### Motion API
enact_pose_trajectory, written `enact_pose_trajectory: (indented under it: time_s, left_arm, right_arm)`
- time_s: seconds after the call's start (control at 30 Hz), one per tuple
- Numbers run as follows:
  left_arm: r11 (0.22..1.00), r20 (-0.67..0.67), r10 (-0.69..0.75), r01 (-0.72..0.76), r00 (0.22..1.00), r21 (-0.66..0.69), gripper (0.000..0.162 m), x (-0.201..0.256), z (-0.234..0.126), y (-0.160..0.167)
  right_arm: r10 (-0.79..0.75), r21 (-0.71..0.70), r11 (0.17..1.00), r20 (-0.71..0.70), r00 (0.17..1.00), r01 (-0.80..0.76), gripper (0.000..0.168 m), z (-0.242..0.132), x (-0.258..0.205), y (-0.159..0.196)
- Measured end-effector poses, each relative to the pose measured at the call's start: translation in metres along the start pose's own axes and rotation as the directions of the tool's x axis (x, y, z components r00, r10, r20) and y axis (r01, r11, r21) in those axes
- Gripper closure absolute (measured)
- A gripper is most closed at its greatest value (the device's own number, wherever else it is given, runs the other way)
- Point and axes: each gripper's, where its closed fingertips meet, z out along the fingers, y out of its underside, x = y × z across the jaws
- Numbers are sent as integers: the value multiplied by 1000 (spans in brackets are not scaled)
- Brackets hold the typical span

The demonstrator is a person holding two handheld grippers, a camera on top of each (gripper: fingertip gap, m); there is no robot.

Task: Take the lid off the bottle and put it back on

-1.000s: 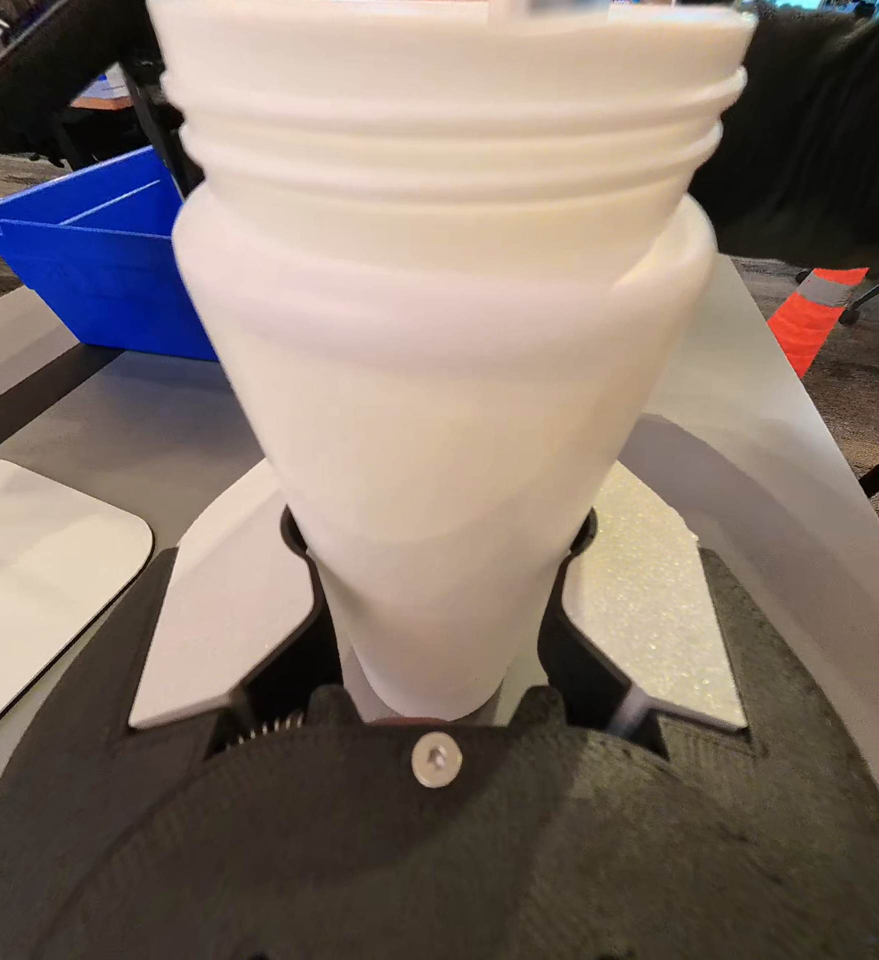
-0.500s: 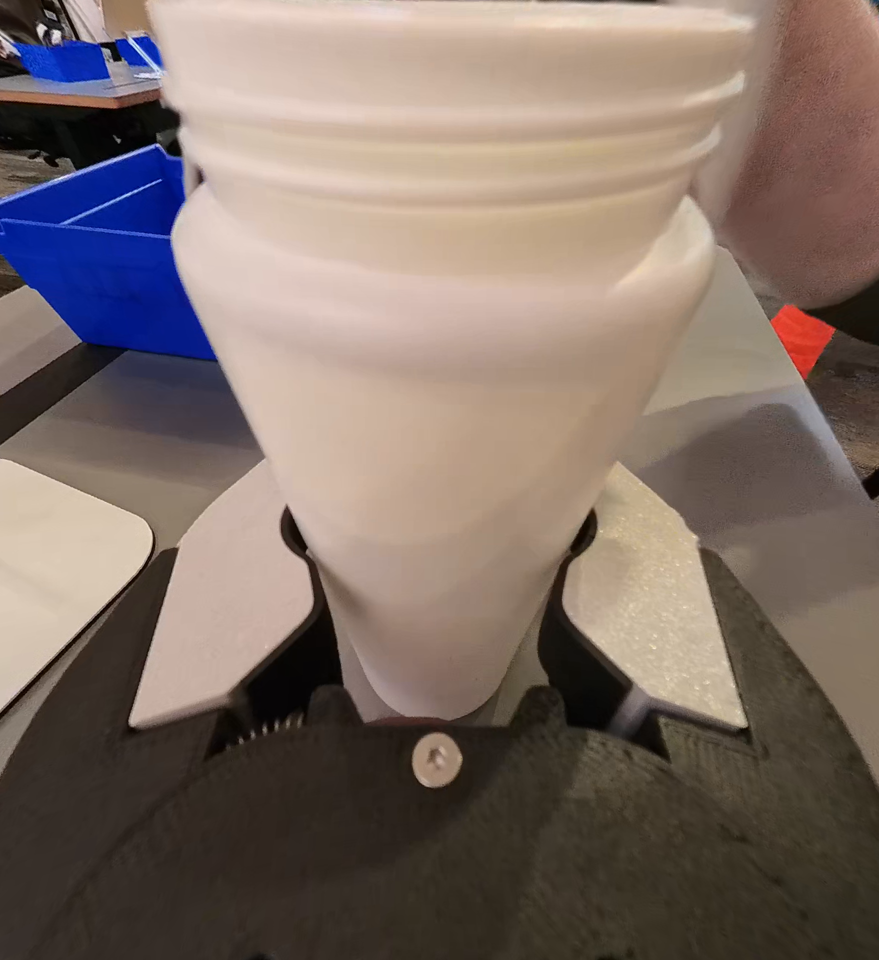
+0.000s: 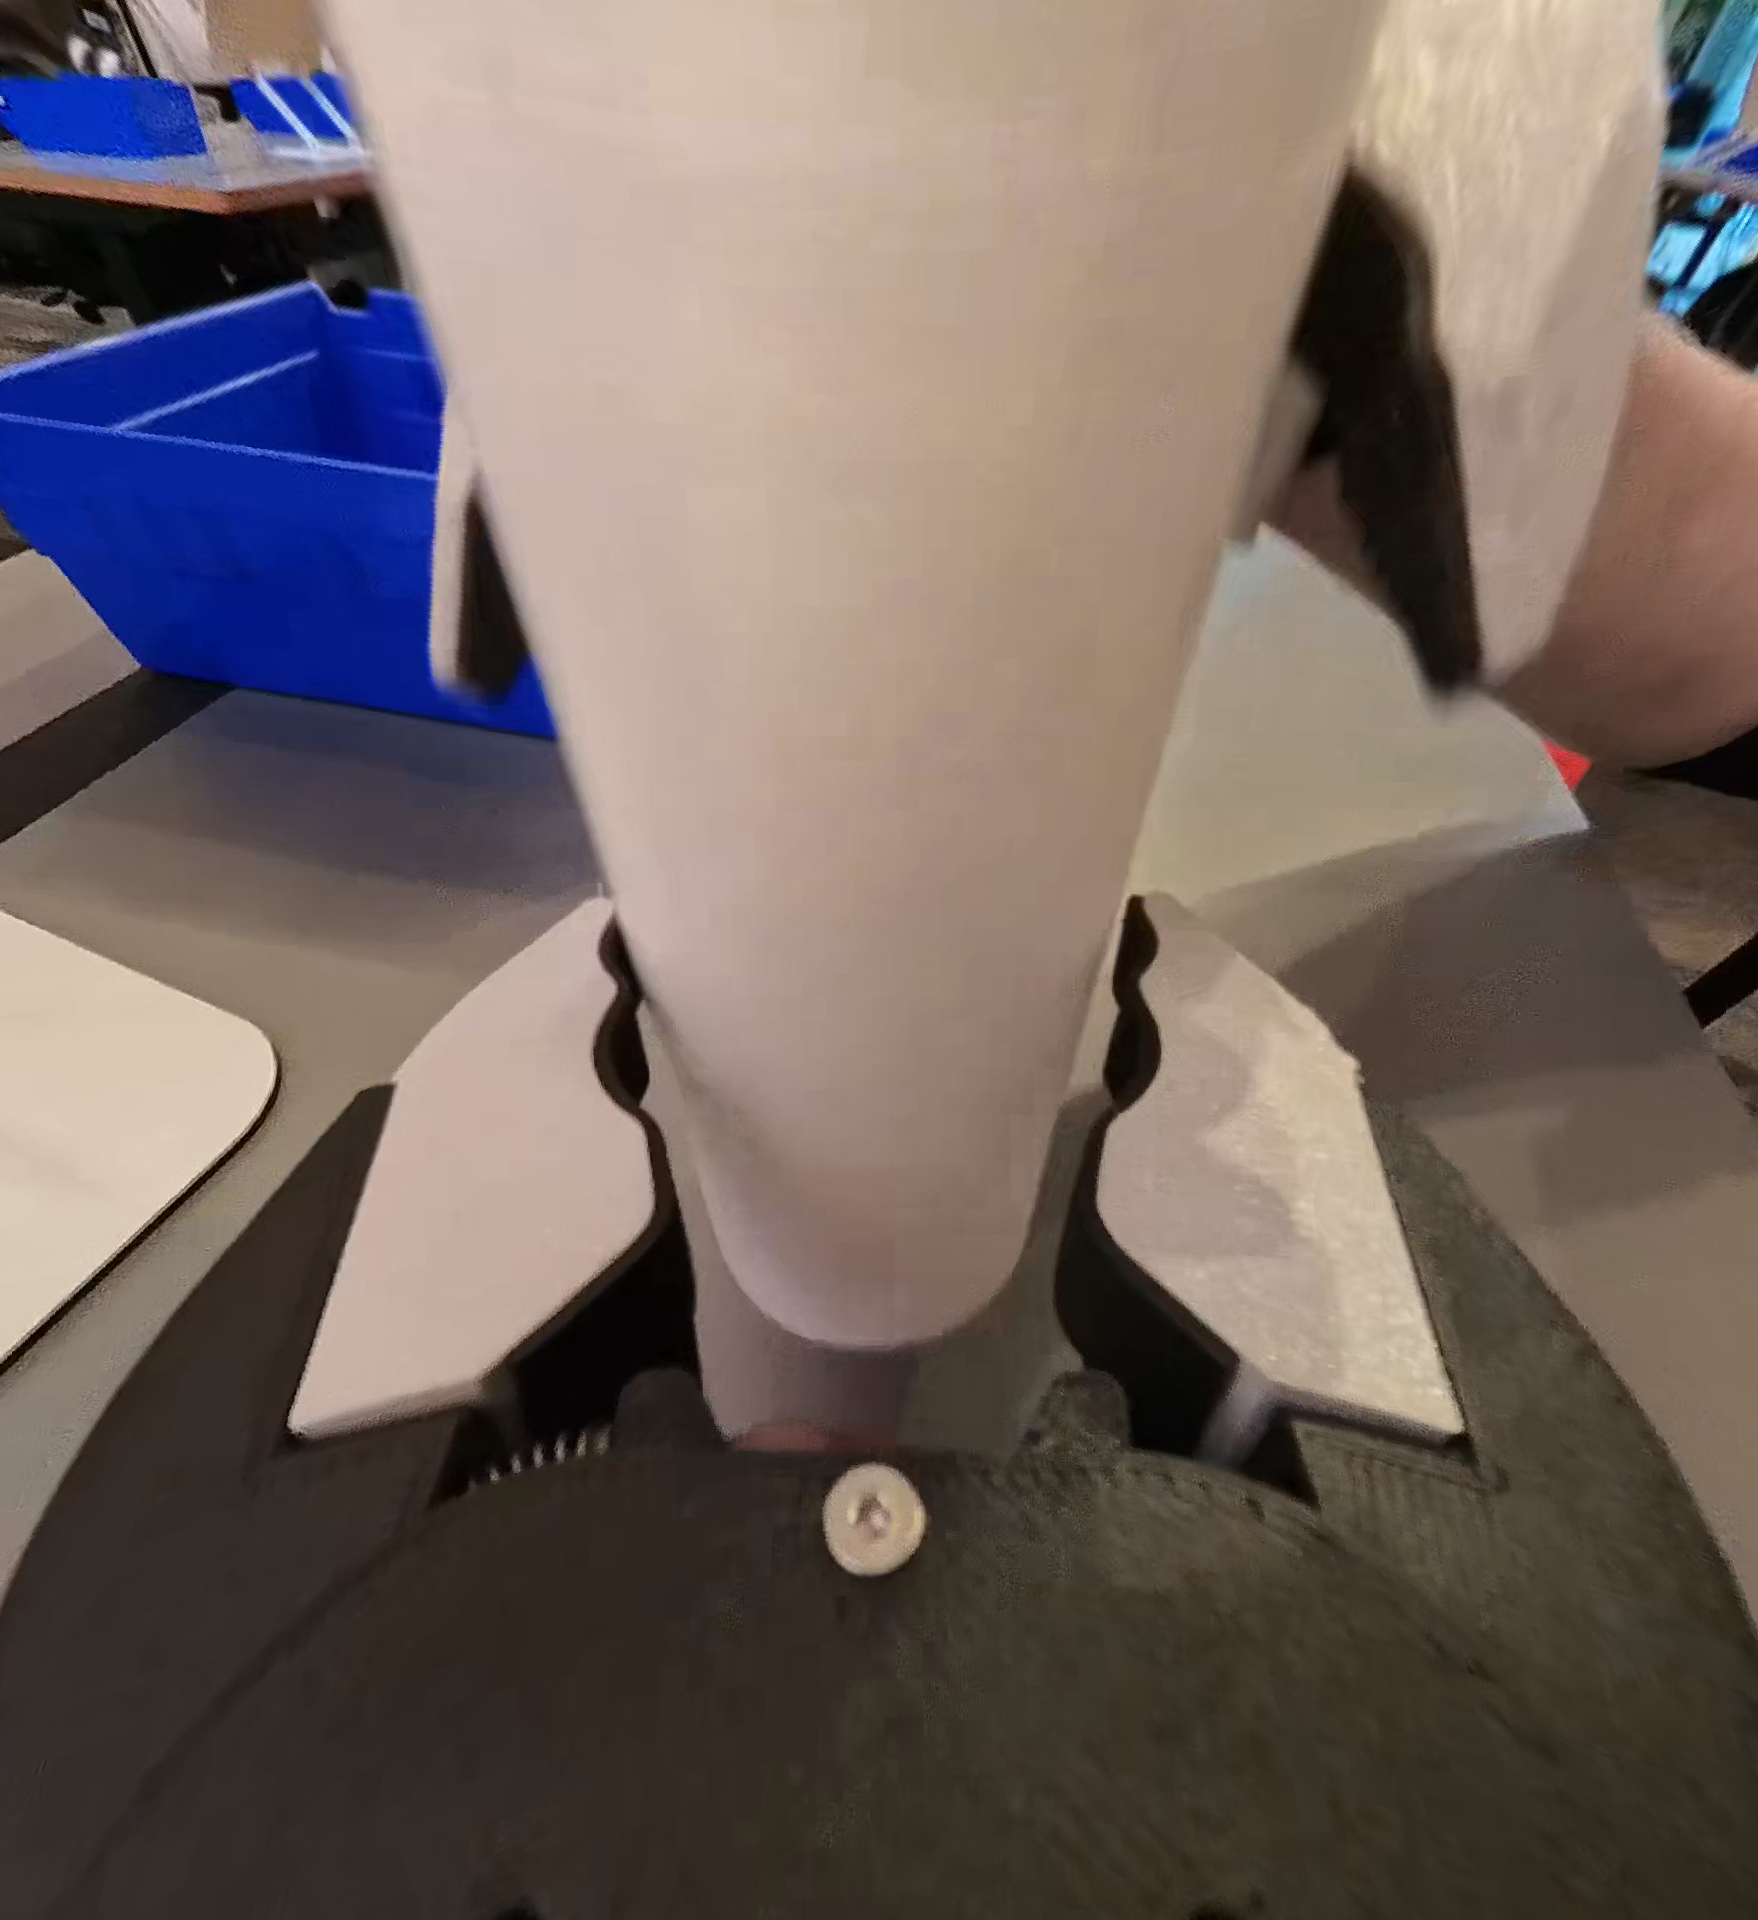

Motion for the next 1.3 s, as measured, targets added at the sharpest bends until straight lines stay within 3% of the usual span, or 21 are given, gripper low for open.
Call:
enact_pose_trajectory:
  time_s: [0.07, 0.17, 0.3, 0.43, 0.67, 0.77, 0.9, 1.0, 1.13, 1.3]
  left_arm:
    - [1000, 25, -19, 19, 1000, 6, 81, -8, -2, 1]
    - [999, 58, -49, 49, 997, -12, 88, -18, 0, 11]
    - [994, 121, -10, 23, 993, -104, 92, -26, 9, 31]
    - [991, 141, 10, 10, 990, -137, 90, -28, 13, 35]
    - [990, 144, -5, 25, 990, -138, 88, -30, 13, 36]
    - [988, 142, 5, 17, 990, -154, 87, -29, 14, 38]
    - [987, 137, 4, 18, 991, -159, 87, -28, 15, 39]
    - [987, 134, 2, 19, 991, -158, 87, -28, 15, 39]
    - [987, 130, 0, 21, 992, -162, 87, -28, 15, 39]
    - [985, 136, -12, 34, 991, -167, 87, -30, 16, 40]
  right_arm:
    - [21, 56, 998, -65, 998, -17, 67, -30, 10, -14]
    - [77, 102, 993, -272, 959, -51, 67, -95, 40, -31]
    - [139, 75, 990, -630, 764, -119, 67, -193, 99, -26]
    - [261, 40, 936, -745, 613, -350, 67, -240, 149, 21]
    - [427, -13, 747, -757, 495, -664, 67, -231, 210, 124]
    - [455, 45, 745, -764, 458, -665, 68, -230, 230, 131]
    - [412, 15, 714, -818, 402, -700, 71, -238, 248, 146]
    - [395, 17, 698, -843, 366, -715, 62, -243, 253, 156]
    - [365, 41, 794, -831, 420, -607, 69, -233, 238, 134]
    - [276, 112, 949, -745, 607, -294, 82, -178, 179, 58]
